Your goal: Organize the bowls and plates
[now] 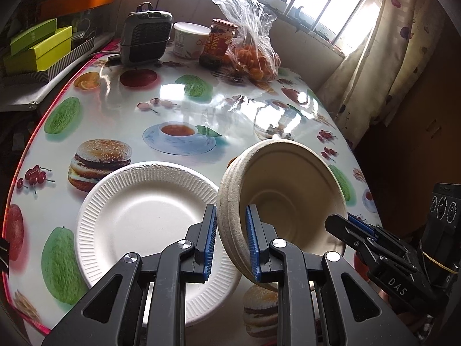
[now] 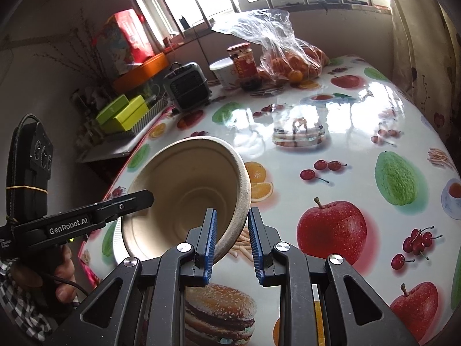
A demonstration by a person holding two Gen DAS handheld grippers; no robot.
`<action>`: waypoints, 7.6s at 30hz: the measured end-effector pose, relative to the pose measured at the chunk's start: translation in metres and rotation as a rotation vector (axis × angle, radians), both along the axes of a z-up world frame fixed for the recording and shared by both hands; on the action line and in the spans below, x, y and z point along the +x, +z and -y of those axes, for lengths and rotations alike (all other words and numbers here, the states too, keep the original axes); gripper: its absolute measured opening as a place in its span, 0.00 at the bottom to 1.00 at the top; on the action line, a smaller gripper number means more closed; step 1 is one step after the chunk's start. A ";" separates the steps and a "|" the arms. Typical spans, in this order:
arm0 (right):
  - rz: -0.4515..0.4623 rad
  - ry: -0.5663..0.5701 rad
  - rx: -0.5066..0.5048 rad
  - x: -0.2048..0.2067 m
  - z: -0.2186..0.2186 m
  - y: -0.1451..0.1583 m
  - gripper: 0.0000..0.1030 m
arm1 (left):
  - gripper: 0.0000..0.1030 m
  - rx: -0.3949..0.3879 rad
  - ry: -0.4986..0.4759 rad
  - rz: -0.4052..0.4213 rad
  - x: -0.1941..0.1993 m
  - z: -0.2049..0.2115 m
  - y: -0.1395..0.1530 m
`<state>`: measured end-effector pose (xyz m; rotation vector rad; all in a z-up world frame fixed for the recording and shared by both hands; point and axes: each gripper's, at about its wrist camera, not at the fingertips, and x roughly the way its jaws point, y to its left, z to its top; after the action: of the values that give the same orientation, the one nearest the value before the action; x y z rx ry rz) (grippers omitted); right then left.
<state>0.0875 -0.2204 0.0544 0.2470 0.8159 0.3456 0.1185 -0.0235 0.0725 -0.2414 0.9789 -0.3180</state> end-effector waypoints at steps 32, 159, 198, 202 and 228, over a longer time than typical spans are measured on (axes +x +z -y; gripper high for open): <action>0.011 0.168 -0.028 0.013 -0.075 0.006 0.21 | 0.21 0.037 0.151 0.027 -0.022 -0.069 0.007; 0.111 0.159 -0.027 -0.034 -0.089 -0.002 0.49 | 0.50 0.128 0.217 0.164 -0.078 -0.090 -0.009; 0.058 0.121 -0.217 -0.076 -0.096 -0.071 0.57 | 0.51 0.283 0.210 0.131 -0.118 -0.075 -0.080; 0.064 0.113 -0.225 -0.077 -0.095 -0.072 0.62 | 0.56 0.308 0.210 0.137 -0.118 -0.071 -0.081; 0.070 0.031 -0.322 -0.083 -0.108 -0.079 0.86 | 0.59 0.324 0.238 0.159 -0.119 -0.069 -0.083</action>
<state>0.0042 -0.1128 -0.0243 -0.0783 0.7947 0.2462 -0.0004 0.0454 -0.0103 -0.0343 0.8202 0.0404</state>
